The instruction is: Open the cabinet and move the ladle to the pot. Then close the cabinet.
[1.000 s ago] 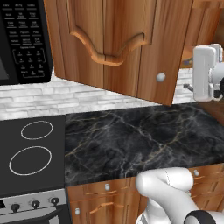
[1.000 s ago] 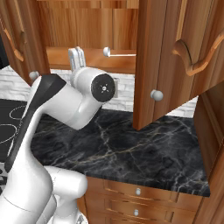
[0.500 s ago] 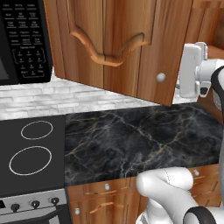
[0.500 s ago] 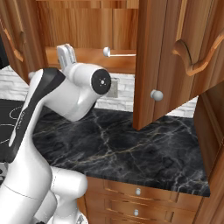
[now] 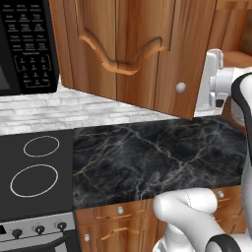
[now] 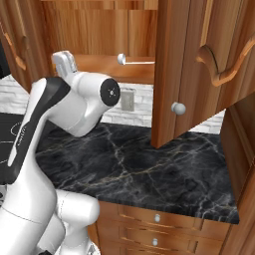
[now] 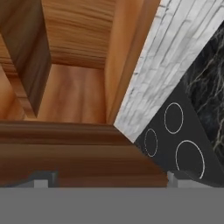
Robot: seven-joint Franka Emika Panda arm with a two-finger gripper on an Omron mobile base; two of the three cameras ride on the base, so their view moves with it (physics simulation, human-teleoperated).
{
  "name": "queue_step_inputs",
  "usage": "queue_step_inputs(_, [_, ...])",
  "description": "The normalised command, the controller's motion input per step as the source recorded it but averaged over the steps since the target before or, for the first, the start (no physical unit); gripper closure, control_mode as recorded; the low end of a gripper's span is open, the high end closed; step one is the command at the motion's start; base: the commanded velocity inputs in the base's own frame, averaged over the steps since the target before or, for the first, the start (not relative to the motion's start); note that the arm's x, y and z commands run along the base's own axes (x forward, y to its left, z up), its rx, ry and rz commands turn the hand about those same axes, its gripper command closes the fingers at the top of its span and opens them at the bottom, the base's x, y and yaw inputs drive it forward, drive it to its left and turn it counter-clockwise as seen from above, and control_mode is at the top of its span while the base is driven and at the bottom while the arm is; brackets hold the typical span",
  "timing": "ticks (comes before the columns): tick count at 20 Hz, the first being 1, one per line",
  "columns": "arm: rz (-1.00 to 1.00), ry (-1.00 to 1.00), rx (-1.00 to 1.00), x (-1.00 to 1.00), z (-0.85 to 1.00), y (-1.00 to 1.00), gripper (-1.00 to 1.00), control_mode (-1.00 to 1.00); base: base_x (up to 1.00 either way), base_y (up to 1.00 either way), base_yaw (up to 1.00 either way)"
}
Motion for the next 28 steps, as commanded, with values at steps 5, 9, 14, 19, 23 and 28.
queue_step_inputs(5, [0.09, 0.0, 0.0, -0.33, 0.06, 0.21, -1.0, -1.0, 0.0, 0.0, 0.0])
queue_step_inputs(9, [0.09, 0.0, 0.0, -0.61, 0.15, 0.1, -1.0, -1.0, 0.0, 0.0, 0.0])
queue_step_inputs(14, [0.09, 0.0, 0.0, -0.64, 0.13, 0.09, -1.0, -1.0, 0.0, 0.0, 0.0])
queue_step_inputs(19, [0.06, 0.0, 0.0, -0.45, 0.02, 0.14, -1.0, -1.0, 0.0, 0.0, 0.0])
queue_step_inputs(23, [0.01, 0.0, 0.0, -0.24, 0.0, 0.17, -1.0, -1.0, 0.0, 0.0, 0.0])
queue_step_inputs(28, [0.0, 0.0, 0.0, -0.07, 0.0, 0.26, -1.0, -1.0, 0.0, 0.0, 0.0])
